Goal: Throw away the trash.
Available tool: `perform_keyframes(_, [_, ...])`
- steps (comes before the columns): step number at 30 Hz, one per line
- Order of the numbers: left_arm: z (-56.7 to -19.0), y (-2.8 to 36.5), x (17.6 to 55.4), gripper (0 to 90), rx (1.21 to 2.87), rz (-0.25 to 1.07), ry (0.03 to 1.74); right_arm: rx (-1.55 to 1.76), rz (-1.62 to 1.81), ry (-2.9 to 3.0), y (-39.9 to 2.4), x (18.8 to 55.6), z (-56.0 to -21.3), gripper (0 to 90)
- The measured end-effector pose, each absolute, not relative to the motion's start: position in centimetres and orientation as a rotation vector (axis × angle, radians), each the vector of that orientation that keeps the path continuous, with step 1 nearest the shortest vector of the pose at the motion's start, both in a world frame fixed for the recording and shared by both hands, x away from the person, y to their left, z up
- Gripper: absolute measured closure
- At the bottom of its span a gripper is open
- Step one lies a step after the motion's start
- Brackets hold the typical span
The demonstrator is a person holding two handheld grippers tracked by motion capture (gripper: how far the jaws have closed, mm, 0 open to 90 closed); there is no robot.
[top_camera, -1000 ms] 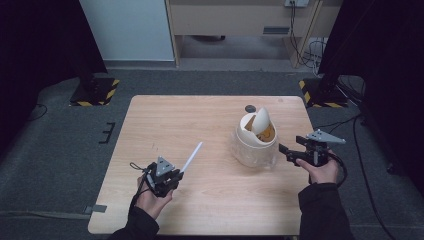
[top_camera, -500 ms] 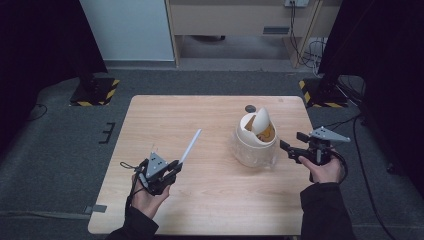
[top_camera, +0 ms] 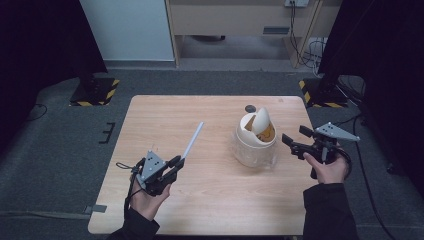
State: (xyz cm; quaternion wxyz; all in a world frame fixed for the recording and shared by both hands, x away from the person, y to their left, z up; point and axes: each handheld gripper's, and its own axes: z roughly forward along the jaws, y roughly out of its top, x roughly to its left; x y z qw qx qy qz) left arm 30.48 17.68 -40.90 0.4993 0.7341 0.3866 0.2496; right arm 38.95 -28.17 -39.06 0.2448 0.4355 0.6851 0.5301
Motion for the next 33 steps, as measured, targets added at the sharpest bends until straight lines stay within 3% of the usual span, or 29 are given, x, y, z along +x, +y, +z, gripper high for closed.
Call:
perform_keyframes(21, [-37.9, 15.6, 30.7, 78.5, 1.717, 0.630, 0.833, 0.964, 1.532, 1.876, -24.9, 36.6, -33.6, 26.5])
perform_keyframes(33, [-37.3, 13.0, 30.9, 78.6, 1.708, 0.618, 0.771, 0.941, 1.600, 1.913, -23.1, 35.9, -33.0, 28.6])
